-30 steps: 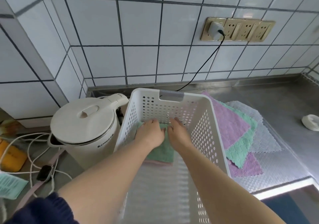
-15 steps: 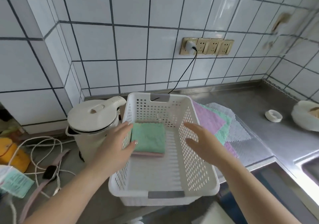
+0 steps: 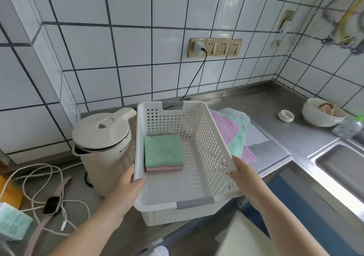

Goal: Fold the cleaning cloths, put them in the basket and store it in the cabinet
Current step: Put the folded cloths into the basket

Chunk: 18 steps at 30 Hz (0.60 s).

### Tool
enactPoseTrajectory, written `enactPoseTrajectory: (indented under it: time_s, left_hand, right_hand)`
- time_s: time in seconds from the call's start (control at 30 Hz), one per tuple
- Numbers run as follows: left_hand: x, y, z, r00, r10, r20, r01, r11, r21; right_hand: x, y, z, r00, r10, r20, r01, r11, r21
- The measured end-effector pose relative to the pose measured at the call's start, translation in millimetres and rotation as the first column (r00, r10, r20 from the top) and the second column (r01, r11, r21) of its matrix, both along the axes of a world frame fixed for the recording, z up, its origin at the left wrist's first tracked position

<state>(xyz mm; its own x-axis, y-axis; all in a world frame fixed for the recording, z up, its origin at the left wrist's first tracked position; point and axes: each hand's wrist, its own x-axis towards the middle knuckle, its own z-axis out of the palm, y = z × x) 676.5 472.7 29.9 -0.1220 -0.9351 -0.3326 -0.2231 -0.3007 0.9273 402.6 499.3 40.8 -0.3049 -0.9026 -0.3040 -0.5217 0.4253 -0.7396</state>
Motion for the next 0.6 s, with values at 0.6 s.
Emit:
enactPoseTrajectory:
  time_s: [0.6]
  left_hand:
    - [-53.7,-58.2,58.4,0.933,-0.345,-0.098,0.327,0.931,-0.164]
  right_hand:
    - [-73.6,6.5,50.8,0.958,-0.207,0.199,0.251,0.941,-0.228]
